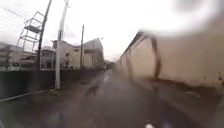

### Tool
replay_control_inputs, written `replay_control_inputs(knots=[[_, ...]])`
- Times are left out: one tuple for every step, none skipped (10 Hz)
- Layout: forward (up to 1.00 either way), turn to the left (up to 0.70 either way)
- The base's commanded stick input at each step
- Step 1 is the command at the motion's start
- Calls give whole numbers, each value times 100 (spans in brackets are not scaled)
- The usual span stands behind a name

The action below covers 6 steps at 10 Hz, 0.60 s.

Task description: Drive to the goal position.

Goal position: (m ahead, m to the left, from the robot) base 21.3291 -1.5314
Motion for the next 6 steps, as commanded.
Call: replay_control_inputs(knots=[[50, 6], [50, 6], [50, 6], [50, 6], [50, 6], [50, 6]])
